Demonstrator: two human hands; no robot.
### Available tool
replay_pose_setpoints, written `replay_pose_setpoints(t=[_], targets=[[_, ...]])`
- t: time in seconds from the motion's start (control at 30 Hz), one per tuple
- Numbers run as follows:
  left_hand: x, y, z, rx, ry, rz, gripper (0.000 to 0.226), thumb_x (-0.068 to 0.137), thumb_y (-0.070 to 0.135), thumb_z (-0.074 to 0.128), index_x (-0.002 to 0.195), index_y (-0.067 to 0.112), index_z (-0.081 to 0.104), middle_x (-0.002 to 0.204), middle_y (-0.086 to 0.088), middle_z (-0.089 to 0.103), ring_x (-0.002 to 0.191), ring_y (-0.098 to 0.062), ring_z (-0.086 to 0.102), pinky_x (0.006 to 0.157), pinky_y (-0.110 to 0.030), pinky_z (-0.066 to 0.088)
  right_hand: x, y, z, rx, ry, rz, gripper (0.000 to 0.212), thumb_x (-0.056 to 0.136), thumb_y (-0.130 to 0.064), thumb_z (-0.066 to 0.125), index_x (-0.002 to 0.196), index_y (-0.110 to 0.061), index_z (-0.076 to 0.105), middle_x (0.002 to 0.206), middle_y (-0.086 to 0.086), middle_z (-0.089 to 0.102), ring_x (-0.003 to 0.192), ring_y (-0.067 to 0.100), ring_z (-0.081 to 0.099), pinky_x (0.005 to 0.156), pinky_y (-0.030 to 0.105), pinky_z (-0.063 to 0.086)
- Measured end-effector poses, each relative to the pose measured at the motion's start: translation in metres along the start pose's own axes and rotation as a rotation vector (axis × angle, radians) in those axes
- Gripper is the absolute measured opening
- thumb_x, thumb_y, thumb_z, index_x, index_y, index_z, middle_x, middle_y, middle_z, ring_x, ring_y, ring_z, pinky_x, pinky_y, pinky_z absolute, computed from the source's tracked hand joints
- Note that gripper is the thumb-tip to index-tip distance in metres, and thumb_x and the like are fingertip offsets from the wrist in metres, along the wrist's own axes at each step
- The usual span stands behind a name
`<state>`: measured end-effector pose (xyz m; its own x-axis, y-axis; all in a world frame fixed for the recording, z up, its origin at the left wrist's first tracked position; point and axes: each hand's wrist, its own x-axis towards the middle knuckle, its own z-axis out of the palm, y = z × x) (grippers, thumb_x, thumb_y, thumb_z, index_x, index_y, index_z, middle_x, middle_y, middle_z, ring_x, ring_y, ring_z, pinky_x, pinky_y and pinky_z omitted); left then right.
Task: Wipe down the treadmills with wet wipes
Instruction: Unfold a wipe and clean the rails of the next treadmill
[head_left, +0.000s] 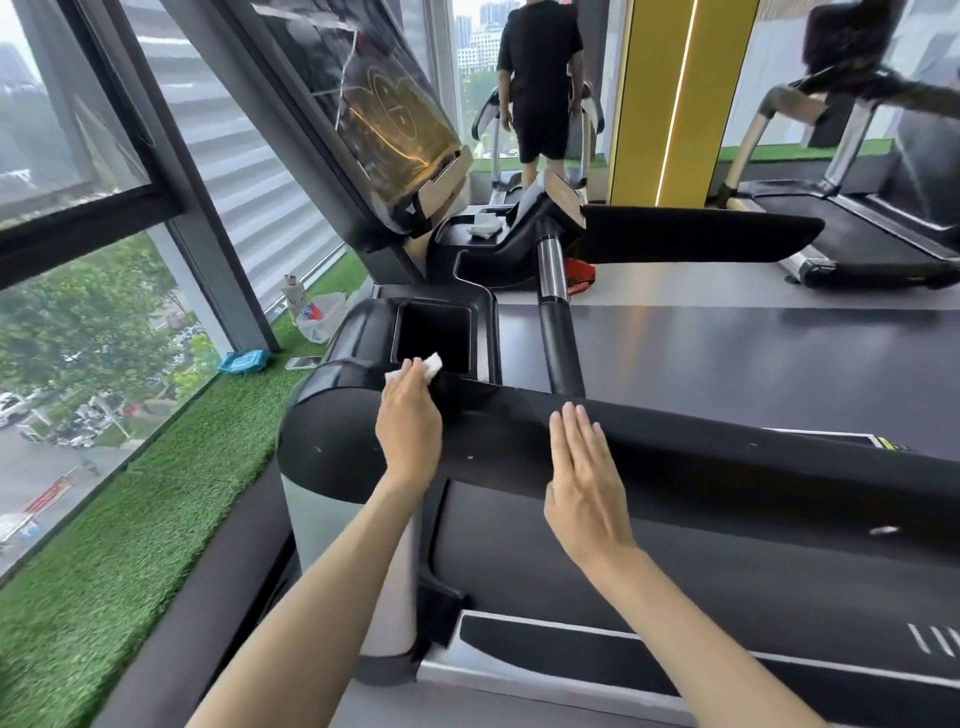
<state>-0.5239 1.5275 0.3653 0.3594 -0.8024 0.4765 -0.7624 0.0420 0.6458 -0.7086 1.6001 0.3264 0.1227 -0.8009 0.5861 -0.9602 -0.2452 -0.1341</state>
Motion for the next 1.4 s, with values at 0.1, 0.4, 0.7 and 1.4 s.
replay_pose_setpoints(t=[0.1,0.4,0.7,1.4], targets=[[-0.022,0.03,0.011,-0.012,0.016,0.075,0.032,0.095,-0.003,0.041,0.116,0.014,0.059,0.127,-0.003,0.059,0.114,-0.026,0.054,0.08,-0.041,0.049,0.002,-0.003,0.0,0.034,0.057,-0.009,0.071,0.072,0.017,0.043,0.143,0.009,0.032,0.141,0.027,0.046,0.133,0.04,0.044,0.111,0.046,0.036],[-0.021,0.003,0.016,-0.019,0.01,0.272,0.035,0.093,-0.003,0.047,0.122,0.01,0.062,0.129,-0.007,0.061,0.122,-0.022,0.052,0.099,-0.032,0.041,0.003,0.007,0.006,0.085,0.179,-0.064,0.058,0.091,0.008,0.001,0.143,0.008,0.027,0.139,0.024,0.05,0.128,0.037,0.049,0.105,0.045,0.044],[-0.058,0.015,0.03,-0.092,-0.161,0.742,0.039,0.092,0.0,0.038,0.122,0.006,0.063,0.131,-0.008,0.061,0.127,-0.018,0.051,0.11,-0.031,0.036,0.003,0.009,0.006,0.113,0.241,-0.078,0.059,0.081,0.013,0.024,0.14,0.01,0.03,0.139,0.024,0.049,0.127,0.035,0.052,0.105,0.042,0.044],[-0.077,0.003,0.029,-0.144,-0.174,0.849,0.035,0.094,-0.004,0.04,0.116,0.003,0.066,0.129,-0.006,0.062,0.129,-0.017,0.05,0.106,-0.038,0.042,-0.005,0.0,0.017,0.288,0.221,0.053,0.064,0.086,0.006,0.019,0.149,0.001,0.01,0.155,0.018,0.019,0.144,0.032,0.024,0.121,0.037,0.012]])
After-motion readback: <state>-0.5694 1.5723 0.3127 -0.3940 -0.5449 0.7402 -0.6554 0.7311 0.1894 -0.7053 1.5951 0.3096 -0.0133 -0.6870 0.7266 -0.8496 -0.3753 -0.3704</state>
